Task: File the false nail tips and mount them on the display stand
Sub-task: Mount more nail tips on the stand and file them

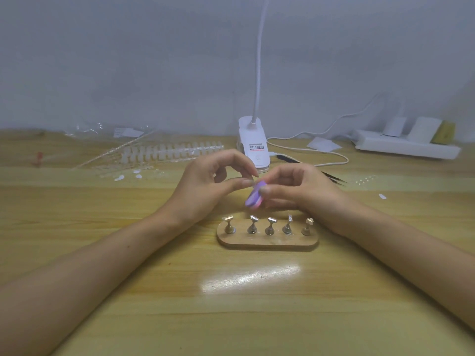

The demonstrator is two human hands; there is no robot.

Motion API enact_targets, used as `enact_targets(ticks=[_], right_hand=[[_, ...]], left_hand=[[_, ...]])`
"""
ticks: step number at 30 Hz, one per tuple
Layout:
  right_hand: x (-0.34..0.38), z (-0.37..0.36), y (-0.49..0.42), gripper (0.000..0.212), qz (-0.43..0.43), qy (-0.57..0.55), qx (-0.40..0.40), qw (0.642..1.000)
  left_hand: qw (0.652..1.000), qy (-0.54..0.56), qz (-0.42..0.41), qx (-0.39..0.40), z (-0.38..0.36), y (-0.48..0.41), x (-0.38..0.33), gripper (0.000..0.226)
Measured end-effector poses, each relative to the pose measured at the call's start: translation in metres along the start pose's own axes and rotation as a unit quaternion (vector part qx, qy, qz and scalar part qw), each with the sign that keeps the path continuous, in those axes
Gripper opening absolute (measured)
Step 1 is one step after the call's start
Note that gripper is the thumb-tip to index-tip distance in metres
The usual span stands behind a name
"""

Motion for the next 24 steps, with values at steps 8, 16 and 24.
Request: enact_targets(ticks=[8, 16, 24], right_hand=[[0.001, 0.002, 0.000, 0.019, 0.006, -0.008, -0.029, 1.000], [0.001, 0.010, 0.001, 0.020, 0.000, -0.042, -0.077, 0.996], [0.000, 0.014, 0.000, 0.018, -0.007, -0.062, -0.109, 0.992]], left_hand=[[1.000, -0.012, 0.006, -0.003, 0.000, 0.001, 0.002, 0.018], [1.000, -0.016, 0.008, -0.005, 0.000, 0.000, 0.002, 0.016], [1.000, -0.014, 0.000, 0.004, -0.002, 0.000, 0.000, 0.023]])
Point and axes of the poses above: each hand's wrist, its own y-axis away from the middle knuckle, its own z-axis out of the back of the hand, x = y × z, the point moved 7 cm from there along -y, towards the middle knuckle, and after that the axes turned 5 degrees about y, right-handed, at the moved point
